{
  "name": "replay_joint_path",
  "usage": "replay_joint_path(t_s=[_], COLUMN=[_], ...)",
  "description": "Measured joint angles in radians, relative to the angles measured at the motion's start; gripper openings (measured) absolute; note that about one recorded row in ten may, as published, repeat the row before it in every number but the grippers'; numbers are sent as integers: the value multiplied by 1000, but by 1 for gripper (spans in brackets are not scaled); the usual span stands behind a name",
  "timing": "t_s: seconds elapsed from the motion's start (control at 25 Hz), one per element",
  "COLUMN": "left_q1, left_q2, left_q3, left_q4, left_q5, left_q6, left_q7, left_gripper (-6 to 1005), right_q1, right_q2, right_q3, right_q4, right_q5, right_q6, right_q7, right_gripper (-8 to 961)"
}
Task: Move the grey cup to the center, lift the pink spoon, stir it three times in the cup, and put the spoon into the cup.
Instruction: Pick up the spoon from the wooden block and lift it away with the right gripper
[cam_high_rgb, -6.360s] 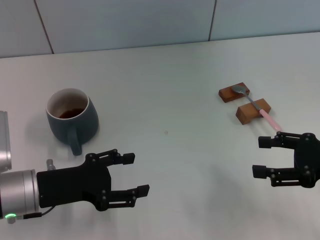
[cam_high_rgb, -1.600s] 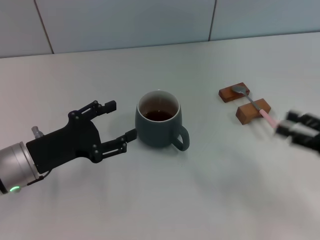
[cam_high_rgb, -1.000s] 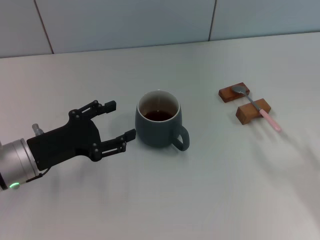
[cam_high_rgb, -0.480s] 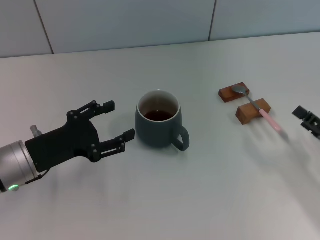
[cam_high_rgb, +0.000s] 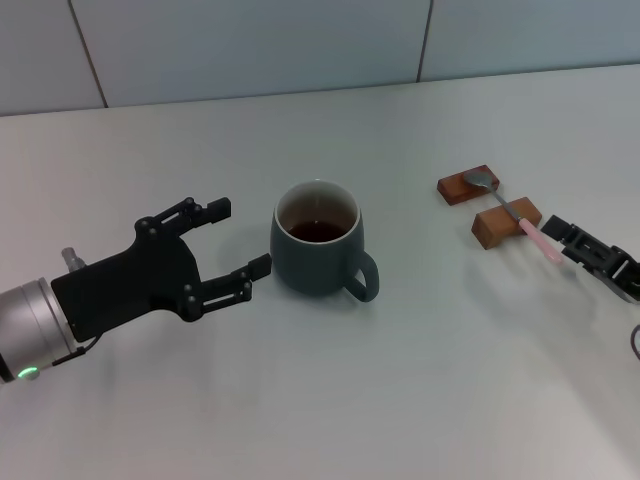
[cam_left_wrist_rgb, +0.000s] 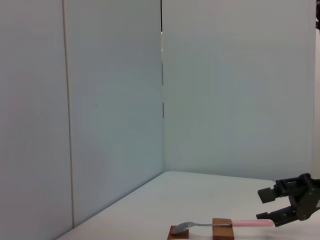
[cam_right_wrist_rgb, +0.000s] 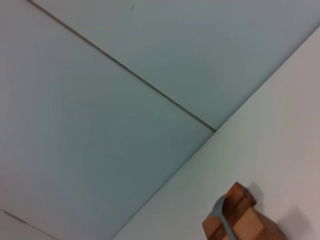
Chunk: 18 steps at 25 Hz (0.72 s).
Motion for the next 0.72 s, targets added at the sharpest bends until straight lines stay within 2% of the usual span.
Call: replay_joint_path(t_s=[0.36, 0.72], left_q1=[4, 6], left_q2=[0, 0], left_q3=[1, -3], left_q4=[1, 7], left_q5=[0, 1], left_q6=[8, 29], left_q7=[0, 3], left_gripper=[840, 840], right_q1=[18, 23], right_q2=[4, 7], right_q3=[-3, -8], right_q4=[1, 2], right_q5=[-4, -5], right_q6=[10, 32], right_q7=[1, 10], right_gripper=[832, 772])
